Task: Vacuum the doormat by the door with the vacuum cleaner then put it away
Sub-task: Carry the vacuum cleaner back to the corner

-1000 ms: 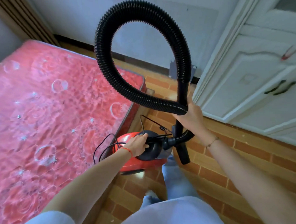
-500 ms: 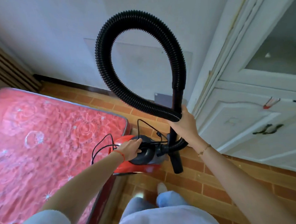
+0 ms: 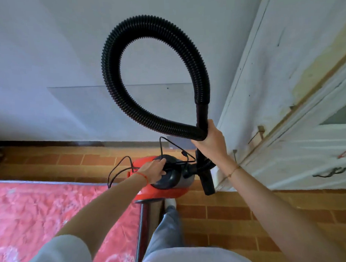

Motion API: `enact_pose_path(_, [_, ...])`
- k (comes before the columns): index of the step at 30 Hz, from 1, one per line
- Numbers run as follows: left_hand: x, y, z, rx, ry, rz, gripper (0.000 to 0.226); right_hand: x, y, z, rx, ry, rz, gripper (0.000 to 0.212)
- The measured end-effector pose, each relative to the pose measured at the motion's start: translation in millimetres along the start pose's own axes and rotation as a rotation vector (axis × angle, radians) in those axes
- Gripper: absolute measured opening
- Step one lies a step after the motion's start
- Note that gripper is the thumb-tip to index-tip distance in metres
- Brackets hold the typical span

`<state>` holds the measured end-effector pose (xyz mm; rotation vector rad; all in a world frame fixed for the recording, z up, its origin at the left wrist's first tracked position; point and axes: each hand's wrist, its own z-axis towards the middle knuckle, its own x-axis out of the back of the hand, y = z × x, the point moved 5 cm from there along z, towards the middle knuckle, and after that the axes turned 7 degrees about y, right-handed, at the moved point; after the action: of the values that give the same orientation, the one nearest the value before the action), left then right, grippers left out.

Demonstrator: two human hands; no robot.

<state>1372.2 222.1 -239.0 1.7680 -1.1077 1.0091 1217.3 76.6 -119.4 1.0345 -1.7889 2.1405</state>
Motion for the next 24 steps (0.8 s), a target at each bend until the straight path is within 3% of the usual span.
enact_pose_path(10, [-7,-72,166,-0.169,-0.064,0.091,0.034,-91,54,122,-0.036,0.097,-0.138,0.036])
enact_pose_path(15, [-58,-96,236,-0.195,-0.079,0.105,0.038,-142,108,165,0.003,0.114,-0.203,0.044])
enact_pose_path(24, [-182,-121,329,-0.171,-0.118,0.008,0.032,-227,234,207,0.003,0.086,-0.287,0.033])
